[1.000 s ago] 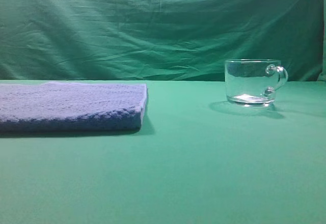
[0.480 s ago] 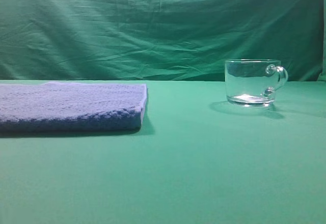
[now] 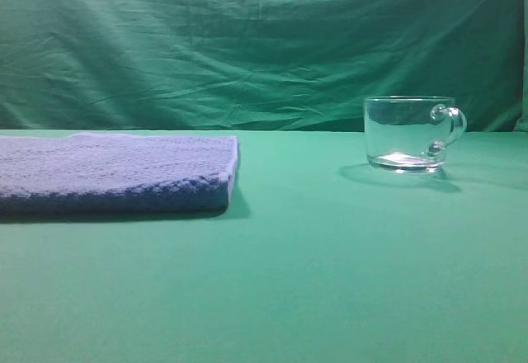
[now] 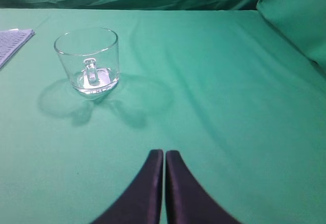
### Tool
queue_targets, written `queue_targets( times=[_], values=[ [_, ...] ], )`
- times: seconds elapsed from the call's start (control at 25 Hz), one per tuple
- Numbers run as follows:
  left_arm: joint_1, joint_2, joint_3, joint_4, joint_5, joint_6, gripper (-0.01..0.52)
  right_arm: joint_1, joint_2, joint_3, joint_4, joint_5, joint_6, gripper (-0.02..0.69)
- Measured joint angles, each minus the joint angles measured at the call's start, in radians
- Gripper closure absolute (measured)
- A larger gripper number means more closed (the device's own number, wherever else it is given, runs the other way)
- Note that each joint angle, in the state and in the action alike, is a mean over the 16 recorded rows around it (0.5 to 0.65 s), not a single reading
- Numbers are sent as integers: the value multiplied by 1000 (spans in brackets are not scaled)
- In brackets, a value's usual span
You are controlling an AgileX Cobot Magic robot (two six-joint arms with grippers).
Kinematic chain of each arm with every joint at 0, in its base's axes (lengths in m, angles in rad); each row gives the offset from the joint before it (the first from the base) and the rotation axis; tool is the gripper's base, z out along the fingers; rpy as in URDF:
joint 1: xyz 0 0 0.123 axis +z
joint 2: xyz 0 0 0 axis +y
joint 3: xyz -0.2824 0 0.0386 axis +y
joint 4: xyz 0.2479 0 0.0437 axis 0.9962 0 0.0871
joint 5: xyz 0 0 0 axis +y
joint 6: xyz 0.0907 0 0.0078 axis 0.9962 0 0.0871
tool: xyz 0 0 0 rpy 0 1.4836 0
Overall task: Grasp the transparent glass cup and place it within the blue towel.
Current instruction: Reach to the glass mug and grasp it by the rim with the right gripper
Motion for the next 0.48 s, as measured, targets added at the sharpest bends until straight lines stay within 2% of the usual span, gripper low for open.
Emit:
queue_targets(
  times=[0.48],
  values=[
    [0, 0, 0, 0, 0, 0, 514, 0, 11, -20, 104, -140, -4, 665]
  ],
)
